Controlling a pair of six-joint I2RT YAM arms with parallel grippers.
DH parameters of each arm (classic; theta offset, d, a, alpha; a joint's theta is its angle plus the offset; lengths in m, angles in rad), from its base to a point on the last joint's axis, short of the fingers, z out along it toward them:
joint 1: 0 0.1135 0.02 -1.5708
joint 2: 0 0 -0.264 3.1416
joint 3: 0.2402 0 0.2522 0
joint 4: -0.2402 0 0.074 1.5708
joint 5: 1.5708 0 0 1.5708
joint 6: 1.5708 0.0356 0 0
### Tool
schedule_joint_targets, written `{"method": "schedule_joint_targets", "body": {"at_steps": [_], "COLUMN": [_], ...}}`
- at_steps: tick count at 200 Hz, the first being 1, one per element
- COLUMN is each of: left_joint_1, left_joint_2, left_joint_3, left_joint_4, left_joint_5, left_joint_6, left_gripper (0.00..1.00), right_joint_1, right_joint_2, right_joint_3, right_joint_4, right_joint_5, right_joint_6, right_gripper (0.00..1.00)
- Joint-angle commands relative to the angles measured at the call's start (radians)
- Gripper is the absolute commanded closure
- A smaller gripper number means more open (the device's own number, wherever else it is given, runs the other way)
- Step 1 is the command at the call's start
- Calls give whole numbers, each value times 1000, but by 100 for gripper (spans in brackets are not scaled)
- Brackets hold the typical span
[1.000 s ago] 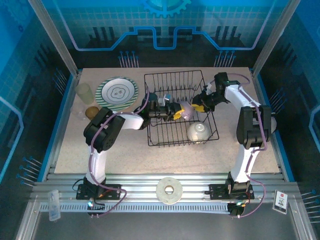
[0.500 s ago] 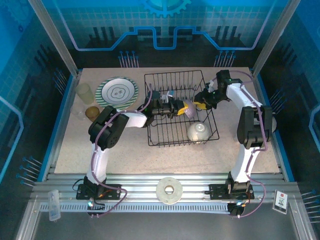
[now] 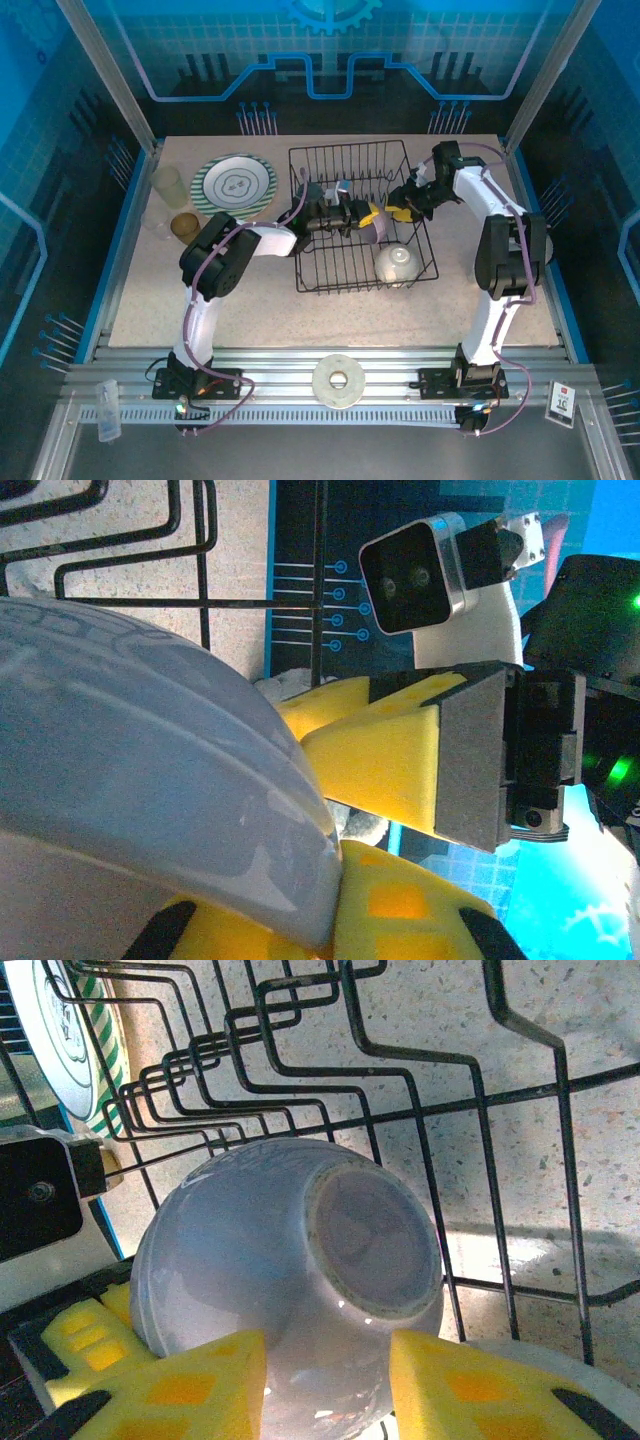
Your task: Unload the mixed dishes from the dish rack
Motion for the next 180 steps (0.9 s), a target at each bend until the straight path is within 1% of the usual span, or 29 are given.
{"method": "schedule_joint_targets", "body": {"at_steps": [1,36,67,132,163,180], "left_joint_1": [-9,-10,-10,-4,9,15], "left_joint_2": [-11,-96,-175,-330,-416,-469], "left_joint_3": [-33,-28,0,105,153,198], "left_joint_4": [-18,-99,-174,-431,-597,-758], "left_joint_5": [-14,-11,-12,-6,-8,-27], "left_joint_6": [-5,53,109,260,349,440], "left_gripper": [100,100,100,100,100,100], "right_joint_1": [-5,-8,-13,-12,-13,-11], "right_joint_2": [-56,-95,-141,-237,-285,-309], "right_joint_3": [6,16,25,85,89,90], "right_joint_4": [-33,-44,-51,-92,-102,-103], "right_joint_5": [-25,-13,8,15,26,22], "right_joint_6": [-13,-15,-11,-10,-10,-9], "right_gripper": [62,62,58,46,40,36]}}
